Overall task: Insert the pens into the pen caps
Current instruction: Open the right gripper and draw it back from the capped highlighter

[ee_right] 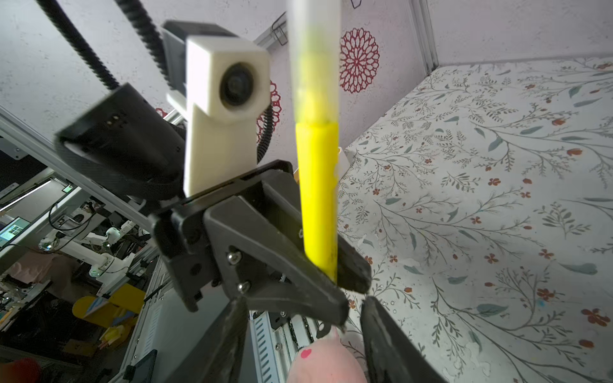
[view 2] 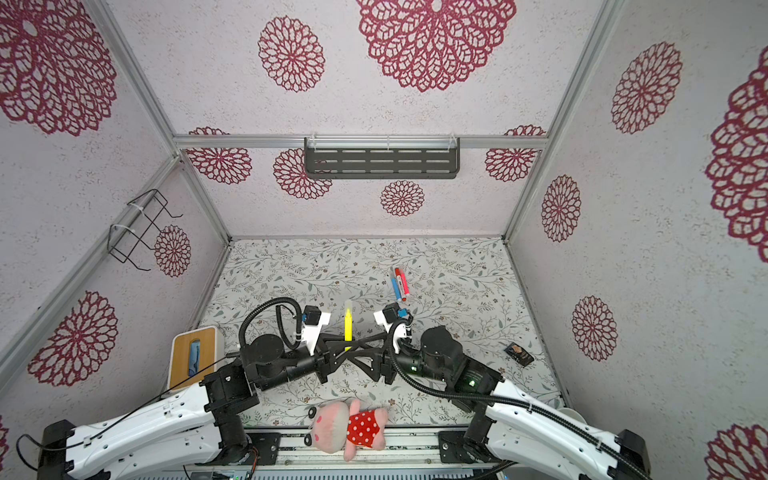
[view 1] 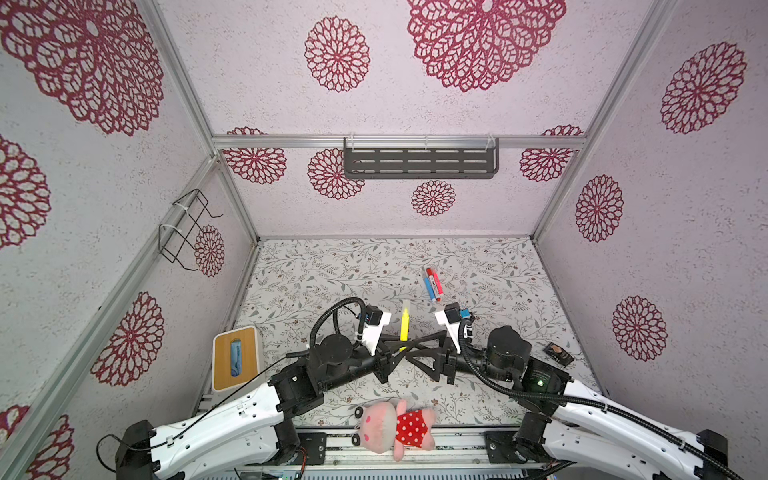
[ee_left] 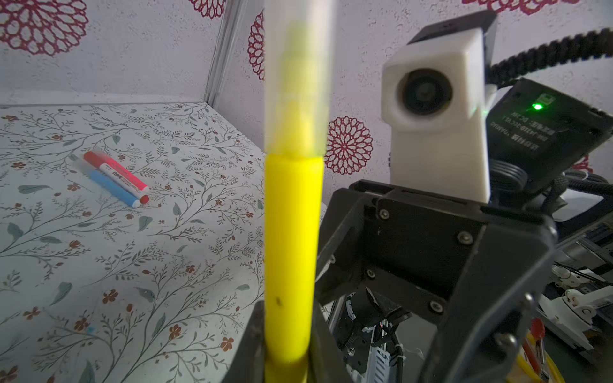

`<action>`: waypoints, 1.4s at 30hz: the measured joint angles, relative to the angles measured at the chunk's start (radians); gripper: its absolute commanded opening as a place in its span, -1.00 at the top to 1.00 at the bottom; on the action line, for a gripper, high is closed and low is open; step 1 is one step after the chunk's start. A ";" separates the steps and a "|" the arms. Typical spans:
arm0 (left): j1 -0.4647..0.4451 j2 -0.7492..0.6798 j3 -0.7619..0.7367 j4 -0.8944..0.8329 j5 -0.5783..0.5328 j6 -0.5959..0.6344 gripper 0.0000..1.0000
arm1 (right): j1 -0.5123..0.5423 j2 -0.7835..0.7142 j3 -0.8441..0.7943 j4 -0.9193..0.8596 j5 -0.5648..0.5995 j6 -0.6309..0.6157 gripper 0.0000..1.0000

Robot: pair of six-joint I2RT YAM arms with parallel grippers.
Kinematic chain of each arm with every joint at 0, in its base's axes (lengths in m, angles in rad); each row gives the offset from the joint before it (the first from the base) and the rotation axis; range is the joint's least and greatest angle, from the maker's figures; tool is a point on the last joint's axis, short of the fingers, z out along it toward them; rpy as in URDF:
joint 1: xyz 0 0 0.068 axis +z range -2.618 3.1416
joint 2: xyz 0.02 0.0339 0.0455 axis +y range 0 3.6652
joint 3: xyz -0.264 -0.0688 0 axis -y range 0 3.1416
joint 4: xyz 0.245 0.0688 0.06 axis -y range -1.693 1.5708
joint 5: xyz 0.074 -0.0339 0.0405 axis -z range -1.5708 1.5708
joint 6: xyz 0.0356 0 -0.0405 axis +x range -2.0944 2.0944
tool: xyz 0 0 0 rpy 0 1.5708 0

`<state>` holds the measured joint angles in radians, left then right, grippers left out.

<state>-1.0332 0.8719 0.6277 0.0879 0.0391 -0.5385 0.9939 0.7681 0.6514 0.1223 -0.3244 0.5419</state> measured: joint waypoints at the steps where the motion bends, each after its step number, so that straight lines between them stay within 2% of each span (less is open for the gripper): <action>1: 0.000 0.000 0.000 0.002 -0.001 0.000 1.00 | 0.000 -0.017 0.001 -0.001 0.008 -0.001 -0.18; 4: 0.000 0.000 0.000 0.004 -0.004 0.000 1.00 | 0.000 -0.055 0.026 -0.031 0.044 -0.008 -0.20; 10: 0.000 0.012 0.000 0.007 -0.005 0.000 1.00 | -0.003 -0.055 0.180 -0.126 0.163 -0.050 -0.27; 17: -0.011 0.034 0.000 0.006 -0.007 0.000 1.00 | -0.008 0.110 0.459 -0.220 0.211 -0.117 -0.26; 22: -0.021 0.034 0.000 0.010 -0.013 0.000 1.00 | -0.013 0.242 0.553 -0.273 0.224 -0.142 -0.23; 28: -0.033 0.034 0.005 0.013 -0.023 0.000 1.00 | -0.023 0.340 0.577 -0.334 0.227 -0.156 -0.20; 42: -0.036 0.040 0.012 0.021 -0.027 0.008 1.00 | -0.042 0.349 0.595 -0.353 0.201 -0.158 0.07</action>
<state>-1.0691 0.9123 0.6395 0.1093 0.0120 -0.5308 0.9516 1.1175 1.2461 -0.2306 -0.1238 0.3843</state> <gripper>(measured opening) 0.176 0.475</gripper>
